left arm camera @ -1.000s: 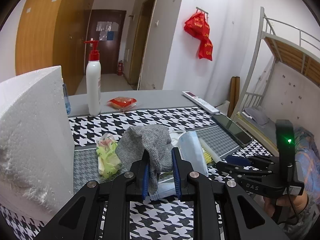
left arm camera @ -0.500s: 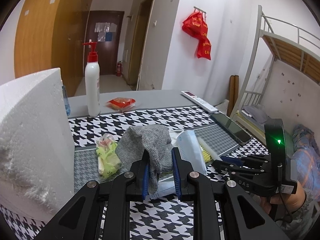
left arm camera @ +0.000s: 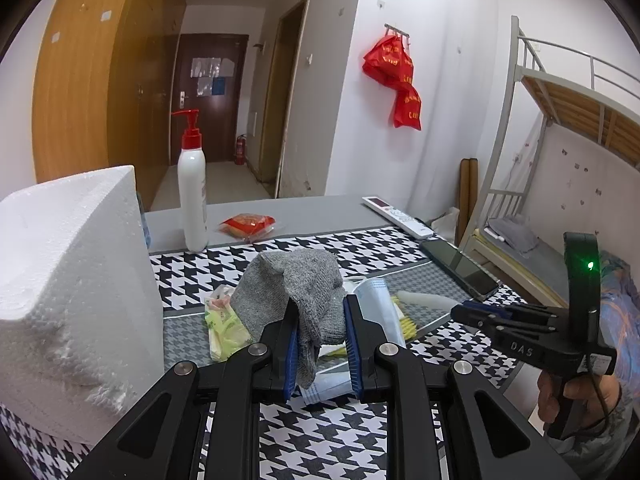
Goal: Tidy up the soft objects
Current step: 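Carry the grey sock with the left gripper while the right gripper grasps the white foam tube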
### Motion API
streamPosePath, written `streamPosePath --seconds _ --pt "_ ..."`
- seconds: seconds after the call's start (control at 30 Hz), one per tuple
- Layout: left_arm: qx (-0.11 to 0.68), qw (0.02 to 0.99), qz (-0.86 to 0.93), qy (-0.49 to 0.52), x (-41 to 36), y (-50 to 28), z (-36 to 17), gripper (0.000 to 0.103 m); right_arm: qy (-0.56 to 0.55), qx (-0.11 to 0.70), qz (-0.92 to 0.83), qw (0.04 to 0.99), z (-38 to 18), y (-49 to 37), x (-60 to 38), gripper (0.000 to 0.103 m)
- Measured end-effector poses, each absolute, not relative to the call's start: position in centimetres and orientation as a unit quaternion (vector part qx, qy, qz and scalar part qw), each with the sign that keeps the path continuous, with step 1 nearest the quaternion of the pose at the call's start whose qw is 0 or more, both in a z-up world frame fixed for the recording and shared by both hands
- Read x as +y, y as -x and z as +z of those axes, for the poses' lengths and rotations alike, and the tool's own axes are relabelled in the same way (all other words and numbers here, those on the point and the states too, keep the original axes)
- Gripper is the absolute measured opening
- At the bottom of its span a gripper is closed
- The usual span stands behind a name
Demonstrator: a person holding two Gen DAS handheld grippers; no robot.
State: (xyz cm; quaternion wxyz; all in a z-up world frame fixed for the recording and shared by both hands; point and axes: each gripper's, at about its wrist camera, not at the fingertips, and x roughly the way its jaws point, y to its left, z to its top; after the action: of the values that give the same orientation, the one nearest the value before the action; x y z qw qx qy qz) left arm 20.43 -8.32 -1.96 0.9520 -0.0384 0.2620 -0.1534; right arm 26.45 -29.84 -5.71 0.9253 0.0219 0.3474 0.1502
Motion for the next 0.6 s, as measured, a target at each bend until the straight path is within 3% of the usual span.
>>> streamPosePath --seconds 0.6 --pt "0.229 0.962 -0.147 0.033 -8.1 -18.2 0.7 0.022 -0.036 0.284 0.169 0.943 -1.3 -24.0 -30.0 0.020"
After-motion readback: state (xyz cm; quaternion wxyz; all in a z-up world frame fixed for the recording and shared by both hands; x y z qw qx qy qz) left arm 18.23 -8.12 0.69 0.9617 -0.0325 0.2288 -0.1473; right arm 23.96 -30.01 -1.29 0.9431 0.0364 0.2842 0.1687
